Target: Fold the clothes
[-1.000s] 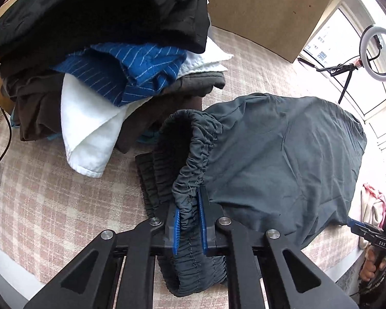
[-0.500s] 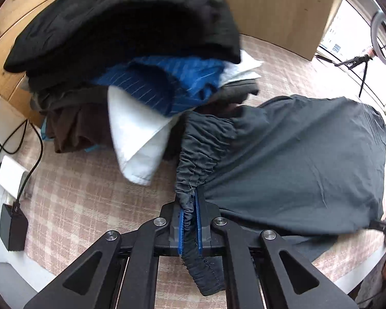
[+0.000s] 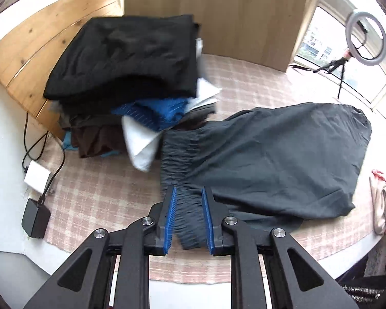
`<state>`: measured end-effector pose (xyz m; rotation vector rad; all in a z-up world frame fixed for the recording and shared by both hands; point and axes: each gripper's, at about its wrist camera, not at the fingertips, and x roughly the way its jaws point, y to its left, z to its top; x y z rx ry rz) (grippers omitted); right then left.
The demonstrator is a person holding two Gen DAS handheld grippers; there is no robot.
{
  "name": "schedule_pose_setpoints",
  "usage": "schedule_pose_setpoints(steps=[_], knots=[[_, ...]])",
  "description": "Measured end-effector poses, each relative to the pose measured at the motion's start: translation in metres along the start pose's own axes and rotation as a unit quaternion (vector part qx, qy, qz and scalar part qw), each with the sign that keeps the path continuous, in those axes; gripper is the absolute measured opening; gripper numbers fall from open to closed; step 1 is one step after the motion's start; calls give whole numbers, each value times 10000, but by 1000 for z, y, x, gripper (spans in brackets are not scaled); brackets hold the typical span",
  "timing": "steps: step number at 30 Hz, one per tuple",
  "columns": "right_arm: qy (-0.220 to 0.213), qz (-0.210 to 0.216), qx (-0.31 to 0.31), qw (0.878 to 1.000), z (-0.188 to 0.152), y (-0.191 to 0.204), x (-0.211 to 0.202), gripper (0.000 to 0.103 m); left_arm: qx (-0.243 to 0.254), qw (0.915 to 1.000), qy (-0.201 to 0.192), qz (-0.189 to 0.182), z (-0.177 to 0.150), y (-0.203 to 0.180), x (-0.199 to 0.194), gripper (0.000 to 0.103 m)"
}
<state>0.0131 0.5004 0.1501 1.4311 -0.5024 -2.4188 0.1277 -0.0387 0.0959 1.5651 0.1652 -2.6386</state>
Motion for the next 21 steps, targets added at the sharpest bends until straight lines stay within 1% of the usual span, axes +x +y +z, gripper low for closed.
schedule_pose_setpoints(steps=[1,3,4,6,8,9,11,13,14,15,16,17,19,20,21], knots=[[-211,-284,271,9990,17,-27,-13,35,252,9997,-74,-25,3,-26,-3,18],[-629,-814,746,9919,48,-82,-36,35,839,9963,-70,-156,11,-95,5,18],[-799,-1086,995,9859,63,-112,-43,35,1032,9937,-9,-437,17,-128,12,18],[-775,-1440,1538,9745,90,-172,-47,34,1391,9847,97,-1046,30,-197,25,18],[-600,-1458,1921,9686,114,-223,-42,33,1757,9721,134,-1549,46,-272,37,18],[-487,-1448,2017,9675,126,-245,-36,33,1986,9634,173,-1790,55,-313,44,18],[-286,-1558,2029,9663,148,-277,-20,33,2402,9472,183,-2116,74,-392,56,18],[-155,-1605,1965,9672,166,-301,3,33,2806,9284,189,-2429,93,-471,68,20],[-106,-1475,2021,9681,170,-312,15,33,2882,9259,112,-2439,105,-506,79,21],[-63,-1275,2122,9688,173,-322,27,33,2976,9263,-29,-2310,115,-539,92,25],[-19,-1075,2222,9691,175,-332,39,33,3068,9264,-171,-2176,124,-572,105,32],[24,-874,2321,9688,177,-343,51,33,3127,9296,-299,-1926,131,-603,124,42],[98,-679,2387,9687,179,-352,70,33,3333,9252,-102,-1812,137,-655,162,42],[32,-557,2338,9707,181,-354,74,34,3432,9228,-6,-1753,139,-680,180,42],[-8,-426,2236,9737,183,-354,76,35,3465,9229,45,-1675,140,-691,192,42]])
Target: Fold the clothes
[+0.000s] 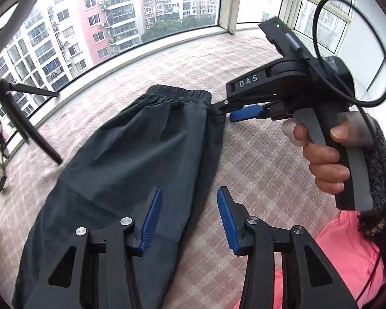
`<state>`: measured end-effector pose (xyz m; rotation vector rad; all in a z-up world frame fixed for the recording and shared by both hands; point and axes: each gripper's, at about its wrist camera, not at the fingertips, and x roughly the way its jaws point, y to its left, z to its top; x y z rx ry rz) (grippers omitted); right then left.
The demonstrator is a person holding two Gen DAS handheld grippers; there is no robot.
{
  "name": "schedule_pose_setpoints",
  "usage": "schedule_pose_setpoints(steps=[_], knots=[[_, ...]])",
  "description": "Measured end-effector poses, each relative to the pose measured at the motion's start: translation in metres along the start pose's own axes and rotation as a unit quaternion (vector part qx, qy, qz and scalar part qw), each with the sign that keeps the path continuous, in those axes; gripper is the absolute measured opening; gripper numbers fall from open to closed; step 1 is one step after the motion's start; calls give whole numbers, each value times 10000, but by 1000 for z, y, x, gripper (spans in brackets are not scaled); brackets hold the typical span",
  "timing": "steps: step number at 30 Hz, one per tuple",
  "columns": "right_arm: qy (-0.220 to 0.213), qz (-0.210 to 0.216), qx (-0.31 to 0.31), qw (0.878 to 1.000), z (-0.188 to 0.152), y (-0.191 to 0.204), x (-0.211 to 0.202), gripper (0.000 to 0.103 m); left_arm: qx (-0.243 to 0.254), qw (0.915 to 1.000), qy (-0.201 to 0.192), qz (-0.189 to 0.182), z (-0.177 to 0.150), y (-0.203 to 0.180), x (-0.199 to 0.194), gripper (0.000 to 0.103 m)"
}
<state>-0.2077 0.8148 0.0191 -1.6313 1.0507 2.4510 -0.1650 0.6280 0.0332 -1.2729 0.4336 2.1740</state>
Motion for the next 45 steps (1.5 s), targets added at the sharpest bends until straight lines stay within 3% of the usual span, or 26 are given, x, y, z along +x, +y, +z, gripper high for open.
schedule_pose_setpoints(steps=[3,5,8,11,16,17,18,19,26,28,31,34,36,39,41,43,45], knots=[[30,170,-320,9993,4,6,4,34,56,9996,238,156,19,-10,43,41],[-73,130,-484,9987,2,7,2,27,-339,9989,315,-107,22,3,57,41],[-252,499,-353,9978,0,-7,2,20,-1065,9924,283,-548,23,28,60,41],[-374,909,-24,9952,0,-25,7,16,-838,9950,204,-502,26,26,63,41],[-418,883,-211,9950,1,-22,5,15,-502,9970,22,-587,25,19,64,39],[-435,859,-266,9950,1,-20,6,15,-462,9972,-36,-585,25,19,64,28],[-447,829,-298,9951,1,-19,6,14,-426,9973,-91,-583,25,19,64,7],[-458,799,-319,9952,0,-18,7,14,-490,9969,-106,-600,25,21,64,2],[-422,930,-122,9947,1,-25,11,9,-850,9886,-423,-1167,26,28,33,2],[-432,903,-117,9949,1,-25,10,8,-653,9905,-344,-1158,19,22,33,2],[-447,913,-48,9948,1,-26,9,7,-804,9870,-258,-1370,14,26,39,2],[-406,1114,149,9928,1,-33,8,7,-883,9871,-133,-1329,18,27,49,2],[-309,1559,449,9863,2,-45,8,12,-945,9867,-71,-1323,20,27,55,4],[-291,2419,997,9647,4,-67,1,21,-839,9874,-84,-1338,23,20,57,6],[-391,2482,872,9640,4,-65,-6,58,-722,9888,-49,-1308,23,15,60,12],[-494,2470,673,9654,3,-59,-13,61,-692,9893,-58,-1279,21,14,60,12],[-454,2102,383,9758,2,-46,-10,61,-756,9883,-70,-1323,20,17,59,12]])
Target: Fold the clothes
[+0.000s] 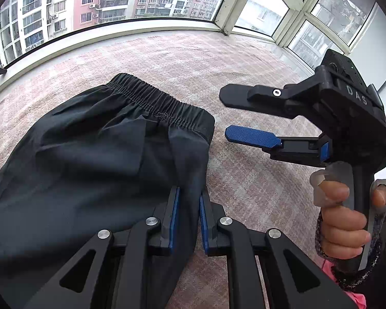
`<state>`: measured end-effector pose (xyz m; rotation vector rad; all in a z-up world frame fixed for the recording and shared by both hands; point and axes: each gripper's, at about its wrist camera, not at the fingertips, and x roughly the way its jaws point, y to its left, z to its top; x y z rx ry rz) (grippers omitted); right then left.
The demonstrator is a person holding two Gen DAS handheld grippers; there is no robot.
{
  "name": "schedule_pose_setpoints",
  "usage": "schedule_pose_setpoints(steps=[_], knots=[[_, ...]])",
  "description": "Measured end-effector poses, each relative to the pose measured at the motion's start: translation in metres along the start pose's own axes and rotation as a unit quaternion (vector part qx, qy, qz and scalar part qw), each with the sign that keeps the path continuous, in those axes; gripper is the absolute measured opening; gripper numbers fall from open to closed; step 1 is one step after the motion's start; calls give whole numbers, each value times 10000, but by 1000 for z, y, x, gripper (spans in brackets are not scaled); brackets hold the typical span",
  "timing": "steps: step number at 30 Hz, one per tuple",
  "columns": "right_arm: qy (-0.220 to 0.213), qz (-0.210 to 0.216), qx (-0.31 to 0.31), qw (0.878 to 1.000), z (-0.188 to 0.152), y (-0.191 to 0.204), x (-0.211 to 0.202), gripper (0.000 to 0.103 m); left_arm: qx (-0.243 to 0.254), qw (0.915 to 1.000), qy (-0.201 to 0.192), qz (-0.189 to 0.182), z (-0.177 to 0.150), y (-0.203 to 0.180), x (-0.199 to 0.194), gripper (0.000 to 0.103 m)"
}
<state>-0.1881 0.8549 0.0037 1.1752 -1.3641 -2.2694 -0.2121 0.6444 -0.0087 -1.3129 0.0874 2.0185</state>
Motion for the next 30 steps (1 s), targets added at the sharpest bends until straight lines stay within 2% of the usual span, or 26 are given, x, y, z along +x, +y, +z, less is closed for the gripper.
schedule_pose_setpoints(steps=[5,10,12,14,15,17,20,23,25,28,30], knots=[[129,-700,-638,9954,-9,21,21,60,-2,9999,-28,-115,2,4,1,14],[31,-1003,-1079,9891,-15,36,37,61,-37,9998,-57,-209,2,6,2,14],[-31,-1115,-1215,9863,-18,40,43,55,-71,9996,-63,-249,3,7,3,14],[-165,-1008,-997,9898,-20,33,47,36,-82,9996,-66,-264,4,8,3,14],[-241,-893,-836,9922,-20,29,47,34,-81,9996,-61,-261,4,7,4,14],[-224,-896,-780,9927,-18,22,43,18,-109,9996,-18,-272,6,7,4,14],[-234,-810,-750,9936,-20,23,39,17,-279,9990,112,-327,8,10,-11,14],[-292,-762,-914,9925,-21,35,31,16,-600,9967,-74,-535,-2,29,-69,14],[-351,-795,-1143,9896,-23,52,26,16,-865,9948,-262,-464,-19,53,-124,18],[-425,-752,-1488,9851,-26,82,14,16,-1293,9895,-574,309,-64,99,-219,27],[-525,-797,-1806,9789,-31,109,5,16,-1815,9751,-764,1025,-110,136,-281,28]])
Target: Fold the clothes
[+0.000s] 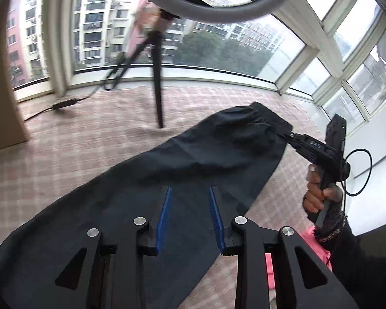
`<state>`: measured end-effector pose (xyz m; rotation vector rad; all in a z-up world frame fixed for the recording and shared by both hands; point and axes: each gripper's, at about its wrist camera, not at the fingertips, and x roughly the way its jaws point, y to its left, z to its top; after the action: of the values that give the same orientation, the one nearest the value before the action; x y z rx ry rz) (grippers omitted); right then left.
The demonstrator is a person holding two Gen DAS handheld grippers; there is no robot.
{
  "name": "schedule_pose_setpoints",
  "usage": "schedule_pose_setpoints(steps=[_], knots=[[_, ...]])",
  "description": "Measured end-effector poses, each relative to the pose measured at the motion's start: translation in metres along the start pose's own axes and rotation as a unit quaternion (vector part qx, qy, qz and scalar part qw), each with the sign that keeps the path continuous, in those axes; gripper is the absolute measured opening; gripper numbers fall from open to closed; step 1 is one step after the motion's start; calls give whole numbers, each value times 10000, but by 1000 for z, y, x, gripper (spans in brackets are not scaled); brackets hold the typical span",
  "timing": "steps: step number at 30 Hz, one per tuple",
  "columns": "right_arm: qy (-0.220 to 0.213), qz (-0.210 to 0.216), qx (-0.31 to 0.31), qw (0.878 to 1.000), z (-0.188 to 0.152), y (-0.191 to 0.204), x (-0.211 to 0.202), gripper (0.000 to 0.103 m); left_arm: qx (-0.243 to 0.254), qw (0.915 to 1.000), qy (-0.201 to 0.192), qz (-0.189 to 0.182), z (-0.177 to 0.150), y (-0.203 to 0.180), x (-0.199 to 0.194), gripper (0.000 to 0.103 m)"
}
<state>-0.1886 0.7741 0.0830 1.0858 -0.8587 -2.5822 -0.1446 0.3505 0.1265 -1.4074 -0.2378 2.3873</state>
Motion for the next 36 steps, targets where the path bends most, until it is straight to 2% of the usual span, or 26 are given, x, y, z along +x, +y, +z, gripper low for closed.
schedule_pose_setpoints(steps=[2,3,5,6,8,12,14,18,25,29,31,36], knots=[[-143,-42,-261,9995,4,28,-12,16,-553,9959,-248,673,-26,60,-57,28],[-182,-36,-372,9991,5,43,-17,16,-802,9906,-368,1048,-45,88,-87,28],[-256,-59,-631,9977,5,74,-25,16,-1261,9749,-602,1736,-83,138,-142,28],[-304,-75,-797,9963,3,92,-28,16,-1492,9667,-722,1949,-103,160,-168,28],[-345,-24,-1065,9937,-4,129,-35,16,-1893,9530,-956,2165,-144,197,-215,28],[-433,173,-1601,9860,-34,211,-48,16,-2383,9309,-1166,2510,-216,241,-268,28],[-504,333,-1911,9797,-54,255,-57,16,-2565,9238,-1258,2549,-245,259,-286,28],[-510,570,-2568,9634,-109,345,-61,16,-2707,9220,-1303,2444,-287,288,-303,29],[179,928,-3001,9492,-236,466,3,16,-2748,9257,-1148,2334,-352,338,-346,30],[486,1050,-3266,9380,-321,520,37,16,-2754,9294,-1005,2242,-381,369,-359,30],[494,972,-3497,9305,-363,545,48,16,-2755,9319,-971,2150,-391,382,-363,30],[611,760,-4166,9039,-454,591,75,16,-2829,9388,-810,1790,-408,407,-367,30]])
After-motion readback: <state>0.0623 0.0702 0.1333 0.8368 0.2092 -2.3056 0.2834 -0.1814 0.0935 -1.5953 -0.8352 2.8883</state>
